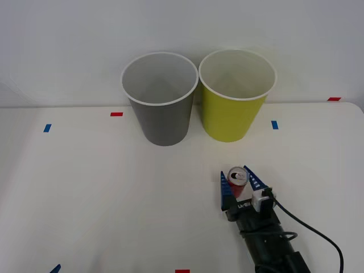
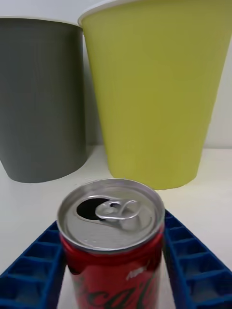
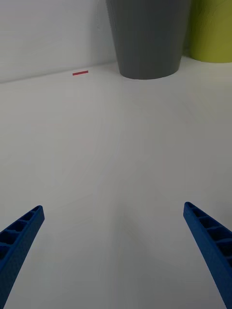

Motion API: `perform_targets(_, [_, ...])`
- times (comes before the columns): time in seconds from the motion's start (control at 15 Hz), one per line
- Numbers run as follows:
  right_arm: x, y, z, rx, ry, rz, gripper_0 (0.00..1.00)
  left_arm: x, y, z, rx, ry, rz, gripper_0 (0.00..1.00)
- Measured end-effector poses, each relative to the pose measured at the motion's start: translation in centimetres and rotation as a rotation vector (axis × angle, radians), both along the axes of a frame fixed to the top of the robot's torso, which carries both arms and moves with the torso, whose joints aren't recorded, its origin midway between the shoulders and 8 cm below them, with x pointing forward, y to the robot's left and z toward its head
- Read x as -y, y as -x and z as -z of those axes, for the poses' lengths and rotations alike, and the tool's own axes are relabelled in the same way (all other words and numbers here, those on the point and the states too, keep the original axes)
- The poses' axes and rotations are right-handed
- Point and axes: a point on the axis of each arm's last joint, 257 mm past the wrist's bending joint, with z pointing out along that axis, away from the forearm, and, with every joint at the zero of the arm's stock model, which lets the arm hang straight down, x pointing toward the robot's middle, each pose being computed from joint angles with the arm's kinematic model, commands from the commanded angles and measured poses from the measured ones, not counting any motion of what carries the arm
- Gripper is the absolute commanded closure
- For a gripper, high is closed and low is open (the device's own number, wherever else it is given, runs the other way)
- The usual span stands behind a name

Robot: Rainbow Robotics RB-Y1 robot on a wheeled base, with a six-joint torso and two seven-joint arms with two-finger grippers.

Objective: Put cans in the gray bin and PET bottles in the light green bin.

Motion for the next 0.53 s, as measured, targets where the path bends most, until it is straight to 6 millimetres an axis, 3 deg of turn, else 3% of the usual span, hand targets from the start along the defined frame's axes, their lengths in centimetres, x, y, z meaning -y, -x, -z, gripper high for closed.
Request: perform_targets(0.53, [-0.38,-0.46,0.22,-0.041,-0.048,0.006,1.00,0.00,0.00,0.00,0.000,0.000,0.000,0.00])
